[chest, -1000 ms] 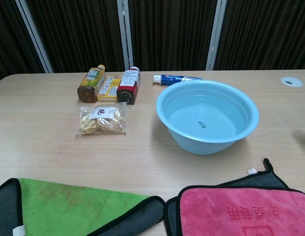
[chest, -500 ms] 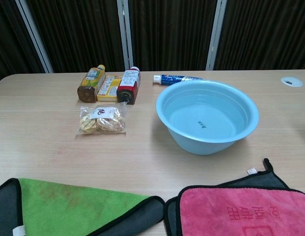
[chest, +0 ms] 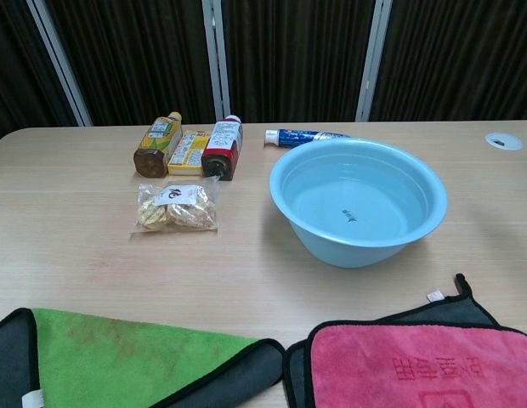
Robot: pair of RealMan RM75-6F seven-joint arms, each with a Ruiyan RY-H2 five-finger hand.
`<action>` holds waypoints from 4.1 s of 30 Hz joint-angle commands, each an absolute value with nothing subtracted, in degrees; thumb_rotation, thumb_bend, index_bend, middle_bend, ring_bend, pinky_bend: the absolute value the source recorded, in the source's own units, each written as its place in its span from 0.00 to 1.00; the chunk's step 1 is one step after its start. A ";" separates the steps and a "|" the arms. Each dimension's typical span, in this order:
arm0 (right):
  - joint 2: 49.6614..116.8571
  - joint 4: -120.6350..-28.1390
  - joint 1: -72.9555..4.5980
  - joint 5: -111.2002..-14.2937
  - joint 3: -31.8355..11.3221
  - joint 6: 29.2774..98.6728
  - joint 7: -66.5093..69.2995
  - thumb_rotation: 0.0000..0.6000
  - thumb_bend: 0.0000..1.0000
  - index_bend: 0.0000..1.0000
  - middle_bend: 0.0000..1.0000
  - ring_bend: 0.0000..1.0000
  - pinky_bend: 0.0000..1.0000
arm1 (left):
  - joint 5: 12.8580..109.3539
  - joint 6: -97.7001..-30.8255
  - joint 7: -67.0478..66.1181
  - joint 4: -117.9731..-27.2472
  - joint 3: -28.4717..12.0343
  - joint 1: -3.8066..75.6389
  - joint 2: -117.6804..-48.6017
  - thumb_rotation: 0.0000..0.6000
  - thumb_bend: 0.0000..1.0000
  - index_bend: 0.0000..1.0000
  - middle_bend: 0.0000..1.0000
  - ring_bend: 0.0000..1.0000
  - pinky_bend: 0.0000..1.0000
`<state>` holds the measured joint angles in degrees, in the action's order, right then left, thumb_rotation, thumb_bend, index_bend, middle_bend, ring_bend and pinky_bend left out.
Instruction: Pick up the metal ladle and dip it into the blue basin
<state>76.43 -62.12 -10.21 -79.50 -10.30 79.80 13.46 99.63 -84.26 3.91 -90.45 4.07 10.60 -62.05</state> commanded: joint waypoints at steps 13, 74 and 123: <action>76.82 -73.00 -9.88 -88.87 -5.33 85.76 -3.52 1.00 0.43 0.63 0.03 0.00 0.02 | 99.97 -84.83 4.94 -90.42 4.20 10.52 -61.59 1.00 0.64 0.00 0.00 0.00 0.00; 90.10 -74.64 -25.93 -81.81 -10.94 72.76 -24.74 1.00 0.41 0.62 0.03 0.00 0.04 | 96.16 -84.08 7.27 -89.75 2.32 10.61 -61.10 1.00 0.63 0.00 0.00 0.00 0.00; 96.69 -71.56 -25.74 -81.96 -9.94 76.43 -16.83 1.00 0.40 0.62 0.04 0.00 0.04 | 99.13 -84.82 12.97 -88.50 3.64 11.35 -59.79 1.00 0.63 0.00 0.00 0.00 0.00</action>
<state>97.01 -71.08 -25.82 -81.97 -9.79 76.24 -16.90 99.12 -84.82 12.97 -88.50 3.64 11.35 -59.79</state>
